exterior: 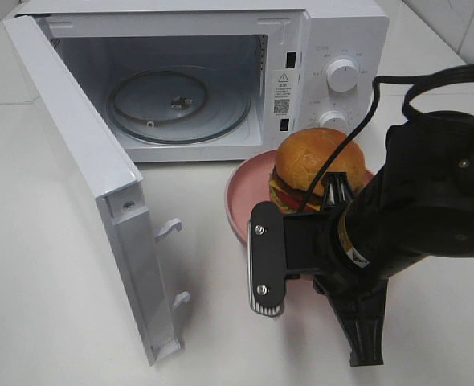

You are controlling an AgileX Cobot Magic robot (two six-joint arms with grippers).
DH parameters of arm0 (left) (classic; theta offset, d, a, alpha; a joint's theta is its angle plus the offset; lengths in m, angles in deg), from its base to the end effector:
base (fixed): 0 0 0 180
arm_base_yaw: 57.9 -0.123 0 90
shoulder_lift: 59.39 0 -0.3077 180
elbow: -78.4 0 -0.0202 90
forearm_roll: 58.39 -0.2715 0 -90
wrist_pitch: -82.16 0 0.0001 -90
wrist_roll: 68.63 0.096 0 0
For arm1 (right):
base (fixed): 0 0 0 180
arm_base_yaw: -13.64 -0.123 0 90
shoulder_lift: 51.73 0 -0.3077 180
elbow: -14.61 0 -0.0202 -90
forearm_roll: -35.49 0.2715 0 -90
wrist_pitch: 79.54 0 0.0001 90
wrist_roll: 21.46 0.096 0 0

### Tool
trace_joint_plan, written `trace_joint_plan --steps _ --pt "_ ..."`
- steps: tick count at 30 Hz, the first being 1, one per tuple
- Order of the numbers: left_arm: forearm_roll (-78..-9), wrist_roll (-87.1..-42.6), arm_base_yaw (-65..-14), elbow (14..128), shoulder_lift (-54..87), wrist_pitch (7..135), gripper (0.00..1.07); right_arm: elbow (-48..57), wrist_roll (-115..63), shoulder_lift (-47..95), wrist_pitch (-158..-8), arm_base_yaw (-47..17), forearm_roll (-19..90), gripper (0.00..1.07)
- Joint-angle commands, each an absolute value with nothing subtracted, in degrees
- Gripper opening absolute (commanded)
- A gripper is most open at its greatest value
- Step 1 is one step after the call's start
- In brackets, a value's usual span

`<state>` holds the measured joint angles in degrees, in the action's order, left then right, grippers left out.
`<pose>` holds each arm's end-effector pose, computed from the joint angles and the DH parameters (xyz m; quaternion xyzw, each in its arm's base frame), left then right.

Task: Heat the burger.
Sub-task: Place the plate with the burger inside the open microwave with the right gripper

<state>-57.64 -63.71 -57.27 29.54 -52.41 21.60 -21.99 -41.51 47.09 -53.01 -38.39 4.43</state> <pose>-0.0062 -0.0010 0.2868 0.0414 0.8489 0.0132 0.5268 0.1935 0.2120 0.1609 -0.7360 0.6413 -0.1080 0.1882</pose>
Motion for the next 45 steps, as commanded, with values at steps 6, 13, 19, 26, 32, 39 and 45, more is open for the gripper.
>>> trace_joint_plan --steps 6,13,19,26,32,39,45 --pt "-57.47 -63.82 -57.1 29.42 -53.55 22.46 0.0 -21.99 -62.6 46.17 -54.32 -38.44 4.32 0.0" --pt "-57.47 -63.82 -57.1 29.42 -53.55 22.46 0.0 -21.99 -68.67 46.17 -54.38 -38.33 4.14 0.0" --pt "-57.47 -63.82 -57.1 29.42 -53.55 22.46 0.0 -21.99 -69.19 46.29 -53.64 -38.33 0.71 0.0" --pt "-57.47 -63.82 -57.1 29.42 -53.55 22.46 0.0 -21.99 -69.76 46.35 -55.7 -38.33 0.99 0.0" --pt "-57.47 -63.82 -57.1 29.42 -53.55 22.46 0.0 -21.93 -70.45 46.35 -61.72 -37.93 1.05 0.0" --pt "-57.47 -63.82 -57.1 29.42 -53.55 22.46 0.0 -21.93 -71.71 46.35 -66.76 -35.29 1.17 0.0" --pt "-57.47 -63.82 -57.1 29.42 -53.55 22.46 0.0 -21.87 -76.58 46.35 -70.25 -34.95 4.77 0.0"
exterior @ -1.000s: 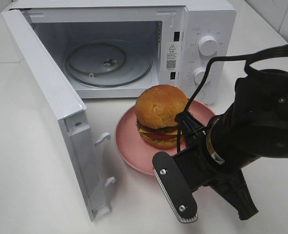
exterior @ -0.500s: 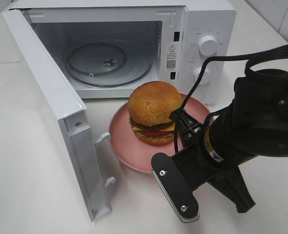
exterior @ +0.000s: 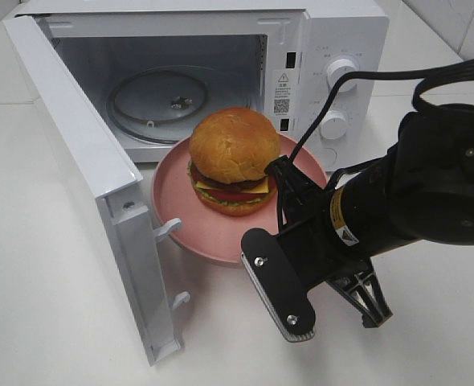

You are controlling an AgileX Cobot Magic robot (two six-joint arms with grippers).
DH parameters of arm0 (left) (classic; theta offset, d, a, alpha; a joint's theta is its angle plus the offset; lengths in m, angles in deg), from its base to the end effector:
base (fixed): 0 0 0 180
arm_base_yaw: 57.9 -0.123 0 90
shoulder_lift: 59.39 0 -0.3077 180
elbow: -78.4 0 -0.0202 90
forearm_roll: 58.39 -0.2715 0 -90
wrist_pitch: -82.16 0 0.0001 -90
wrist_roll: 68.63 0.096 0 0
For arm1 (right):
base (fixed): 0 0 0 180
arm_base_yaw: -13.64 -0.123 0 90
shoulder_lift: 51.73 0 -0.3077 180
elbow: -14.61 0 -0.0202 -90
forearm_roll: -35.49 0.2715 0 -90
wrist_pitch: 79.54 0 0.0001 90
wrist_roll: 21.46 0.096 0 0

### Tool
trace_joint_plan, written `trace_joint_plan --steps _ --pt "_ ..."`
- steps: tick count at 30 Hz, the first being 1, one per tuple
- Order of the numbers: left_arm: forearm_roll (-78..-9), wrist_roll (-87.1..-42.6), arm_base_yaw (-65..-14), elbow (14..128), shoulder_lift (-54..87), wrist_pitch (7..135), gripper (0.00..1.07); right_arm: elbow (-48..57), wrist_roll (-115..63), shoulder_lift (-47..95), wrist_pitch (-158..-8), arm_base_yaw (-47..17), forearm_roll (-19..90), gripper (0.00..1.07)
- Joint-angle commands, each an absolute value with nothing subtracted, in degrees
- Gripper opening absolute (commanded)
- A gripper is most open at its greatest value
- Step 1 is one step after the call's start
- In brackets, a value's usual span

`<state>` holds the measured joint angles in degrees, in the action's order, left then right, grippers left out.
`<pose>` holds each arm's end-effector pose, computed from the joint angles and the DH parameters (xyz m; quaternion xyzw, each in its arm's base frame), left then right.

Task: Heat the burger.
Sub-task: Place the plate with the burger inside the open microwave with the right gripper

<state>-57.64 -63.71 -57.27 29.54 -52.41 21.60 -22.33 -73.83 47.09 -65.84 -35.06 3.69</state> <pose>-0.0062 -0.0010 0.2868 0.0414 0.8489 0.0132 0.5268 0.2085 0.2191 0.1663 -0.8686 0.4047 -0.1407 0.2489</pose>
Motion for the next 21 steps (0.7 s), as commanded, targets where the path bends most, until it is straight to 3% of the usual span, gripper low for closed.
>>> trace_joint_plan --steps 1,9,21 --pt "-57.47 -63.82 -57.1 29.42 -53.55 22.46 0.0 -21.87 -76.58 46.35 -70.25 -34.95 4.77 0.0" --pt "-57.47 -63.82 -57.1 29.42 -53.55 22.46 0.0 -21.3 -82.88 47.89 -71.17 -31.34 10.85 0.0" --pt "-57.47 -63.82 -57.1 29.42 -53.55 22.46 0.0 -12.42 -103.51 52.94 -64.98 -30.94 30.33 0.0"
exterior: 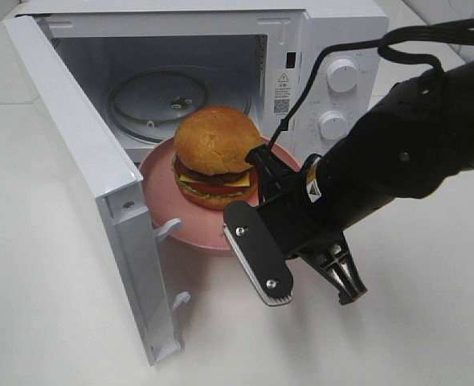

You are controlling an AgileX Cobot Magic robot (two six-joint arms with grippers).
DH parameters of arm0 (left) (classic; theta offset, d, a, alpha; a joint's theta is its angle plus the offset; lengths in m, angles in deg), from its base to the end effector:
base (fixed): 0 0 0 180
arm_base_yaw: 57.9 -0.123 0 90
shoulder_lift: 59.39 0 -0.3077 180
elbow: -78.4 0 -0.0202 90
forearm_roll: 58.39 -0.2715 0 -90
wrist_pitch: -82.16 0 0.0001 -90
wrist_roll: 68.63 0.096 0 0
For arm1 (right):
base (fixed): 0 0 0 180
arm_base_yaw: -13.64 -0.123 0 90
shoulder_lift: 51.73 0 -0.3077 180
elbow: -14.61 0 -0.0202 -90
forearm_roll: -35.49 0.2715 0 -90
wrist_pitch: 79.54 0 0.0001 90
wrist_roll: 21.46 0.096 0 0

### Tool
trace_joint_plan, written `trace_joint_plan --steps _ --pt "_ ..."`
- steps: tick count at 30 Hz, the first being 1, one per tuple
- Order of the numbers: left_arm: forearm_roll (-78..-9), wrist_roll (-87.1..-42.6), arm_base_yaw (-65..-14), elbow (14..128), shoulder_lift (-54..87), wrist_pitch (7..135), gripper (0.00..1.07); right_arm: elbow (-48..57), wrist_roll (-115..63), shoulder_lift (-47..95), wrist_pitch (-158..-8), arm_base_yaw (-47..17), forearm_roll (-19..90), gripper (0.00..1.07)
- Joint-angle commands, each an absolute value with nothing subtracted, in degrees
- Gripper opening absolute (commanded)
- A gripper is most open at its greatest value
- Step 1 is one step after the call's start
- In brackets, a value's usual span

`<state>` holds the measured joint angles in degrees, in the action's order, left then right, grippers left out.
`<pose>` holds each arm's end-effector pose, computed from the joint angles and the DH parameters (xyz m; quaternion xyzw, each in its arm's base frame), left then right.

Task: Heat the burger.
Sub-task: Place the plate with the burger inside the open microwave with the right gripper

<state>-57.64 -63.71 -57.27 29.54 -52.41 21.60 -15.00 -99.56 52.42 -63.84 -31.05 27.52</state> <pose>-0.0062 -0.0010 0.2868 0.0414 0.8489 0.0132 0.5268 0.2401 0.2324 0.1656 -0.8734 0.4084 -0.1098 0.2414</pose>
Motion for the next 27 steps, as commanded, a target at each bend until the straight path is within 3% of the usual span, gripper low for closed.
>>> trace_joint_plan --steps 1,27 --pt "-57.47 -63.82 -57.1 29.42 -53.55 22.46 0.0 -12.42 -103.51 52.94 -64.98 -30.94 30.33 0.0" --pt "-57.47 -63.82 -57.1 29.42 -53.55 22.46 0.0 0.82 -118.06 58.95 -58.97 -26.3 39.5 0.0"
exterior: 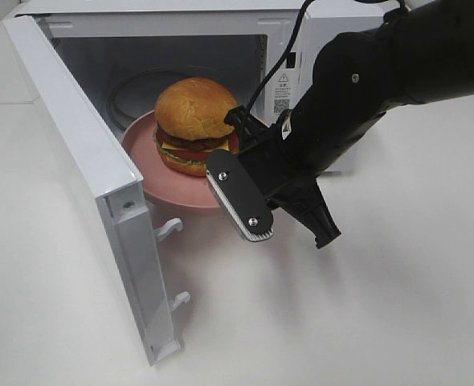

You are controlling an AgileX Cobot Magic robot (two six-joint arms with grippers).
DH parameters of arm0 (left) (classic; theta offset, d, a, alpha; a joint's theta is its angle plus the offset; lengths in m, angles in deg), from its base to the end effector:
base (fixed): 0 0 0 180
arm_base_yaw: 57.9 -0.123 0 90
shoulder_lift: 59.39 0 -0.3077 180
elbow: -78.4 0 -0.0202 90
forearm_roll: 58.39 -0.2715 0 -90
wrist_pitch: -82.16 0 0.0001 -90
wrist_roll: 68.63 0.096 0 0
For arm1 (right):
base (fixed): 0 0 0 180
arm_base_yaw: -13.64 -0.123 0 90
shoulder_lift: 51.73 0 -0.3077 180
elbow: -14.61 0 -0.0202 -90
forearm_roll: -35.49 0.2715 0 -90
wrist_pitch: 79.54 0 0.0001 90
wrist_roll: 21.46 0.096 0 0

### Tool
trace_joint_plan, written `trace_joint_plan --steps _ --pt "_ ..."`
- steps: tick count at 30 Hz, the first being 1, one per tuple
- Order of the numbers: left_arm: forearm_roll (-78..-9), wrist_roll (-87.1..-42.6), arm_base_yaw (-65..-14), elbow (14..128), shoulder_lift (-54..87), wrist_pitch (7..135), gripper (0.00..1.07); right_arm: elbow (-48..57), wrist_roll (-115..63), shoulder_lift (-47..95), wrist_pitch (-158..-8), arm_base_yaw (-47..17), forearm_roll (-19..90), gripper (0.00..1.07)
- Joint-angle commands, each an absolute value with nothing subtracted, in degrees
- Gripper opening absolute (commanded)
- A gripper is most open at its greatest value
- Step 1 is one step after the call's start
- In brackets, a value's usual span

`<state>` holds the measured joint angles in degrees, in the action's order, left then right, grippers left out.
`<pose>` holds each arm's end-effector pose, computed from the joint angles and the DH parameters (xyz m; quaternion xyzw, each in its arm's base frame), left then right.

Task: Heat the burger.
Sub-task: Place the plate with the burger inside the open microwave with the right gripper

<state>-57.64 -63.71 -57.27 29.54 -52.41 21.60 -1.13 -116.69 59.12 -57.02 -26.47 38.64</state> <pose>-0.0062 -0.0010 0.2868 0.0414 0.8489 0.0132 0.5268 0.2960 0.2520 0.1825 -0.8830 0.3861 -0.1082 0.2438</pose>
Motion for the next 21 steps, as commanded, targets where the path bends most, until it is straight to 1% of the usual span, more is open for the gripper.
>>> trace_joint_plan --steps 1,8,21 --pt "-57.47 -63.82 -57.1 29.42 -53.55 22.46 0.0 2.08 -118.18 59.7 -57.99 -26.3 39.67 0.0" --pt "-57.47 -63.82 -57.1 29.42 -53.55 22.46 0.0 7.4 -118.18 63.13 -55.07 -26.01 40.13 0.0" --pt "-57.47 -63.82 -57.1 29.42 -53.55 22.46 0.0 18.29 -117.72 70.3 -49.11 -22.97 41.44 0.0"
